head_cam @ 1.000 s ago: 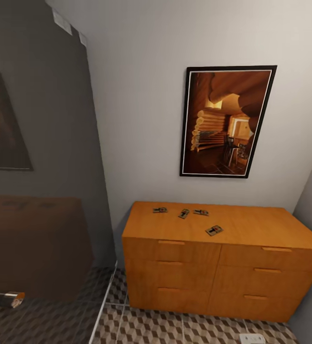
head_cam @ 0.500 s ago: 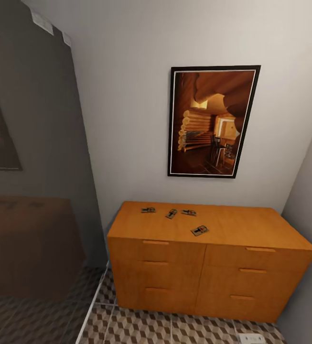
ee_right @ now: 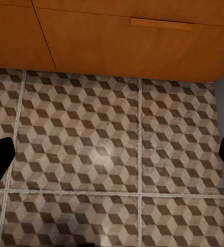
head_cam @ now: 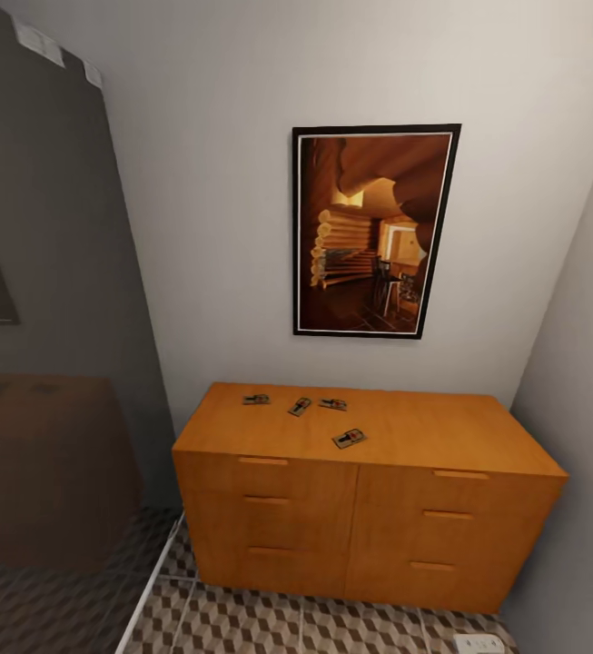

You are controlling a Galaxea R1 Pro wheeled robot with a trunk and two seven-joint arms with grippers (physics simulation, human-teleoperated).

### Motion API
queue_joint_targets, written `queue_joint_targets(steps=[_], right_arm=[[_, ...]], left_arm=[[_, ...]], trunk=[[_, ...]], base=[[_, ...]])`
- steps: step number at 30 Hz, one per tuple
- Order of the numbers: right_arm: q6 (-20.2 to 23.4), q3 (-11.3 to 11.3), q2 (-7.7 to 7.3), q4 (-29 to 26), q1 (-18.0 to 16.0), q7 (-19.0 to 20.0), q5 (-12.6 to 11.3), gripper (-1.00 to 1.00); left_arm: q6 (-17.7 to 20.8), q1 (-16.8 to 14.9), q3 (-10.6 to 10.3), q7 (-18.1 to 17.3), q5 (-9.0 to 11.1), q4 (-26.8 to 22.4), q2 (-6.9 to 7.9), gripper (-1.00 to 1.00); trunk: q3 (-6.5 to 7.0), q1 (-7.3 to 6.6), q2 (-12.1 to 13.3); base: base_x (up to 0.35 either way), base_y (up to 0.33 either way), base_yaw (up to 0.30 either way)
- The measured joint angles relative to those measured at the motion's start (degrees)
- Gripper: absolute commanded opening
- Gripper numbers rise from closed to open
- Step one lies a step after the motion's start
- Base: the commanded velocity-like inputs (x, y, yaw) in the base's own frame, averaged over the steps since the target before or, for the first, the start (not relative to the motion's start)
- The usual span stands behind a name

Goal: Take the four mousetraps from the cabinet in the bathroom and place them on the bathroom floor. Make sure all four end up on the same floor surface, and ensure that at least two of them are either under or directly next to the same bathroom sink.

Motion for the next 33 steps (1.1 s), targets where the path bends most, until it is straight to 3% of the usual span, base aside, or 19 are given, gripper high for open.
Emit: queue_joint_targets(steps=[7, 33], right_arm=[[0.0, 0.0, -0.02, 0.0, 0.0, 0.0, 0.0, 1.0], [0.0, 0.0, -0.03, 0.0, 0.0, 0.3, 0.1, 1.0]], left_arm=[[-0.1, 0.0, 0.0, 0.0, 0.0, 0.0, 0.09, 1.0], [-0.5, 0.0, 0.0, 0.1, 0.1, -0.1, 0.02, 1.0]], trunk=[[-0.01, 0.0, 0.0], [-0.01, 0.0, 0.0]], base=[[0.0, -0.026, 0.064], [0.0, -0.001, 0.236]])
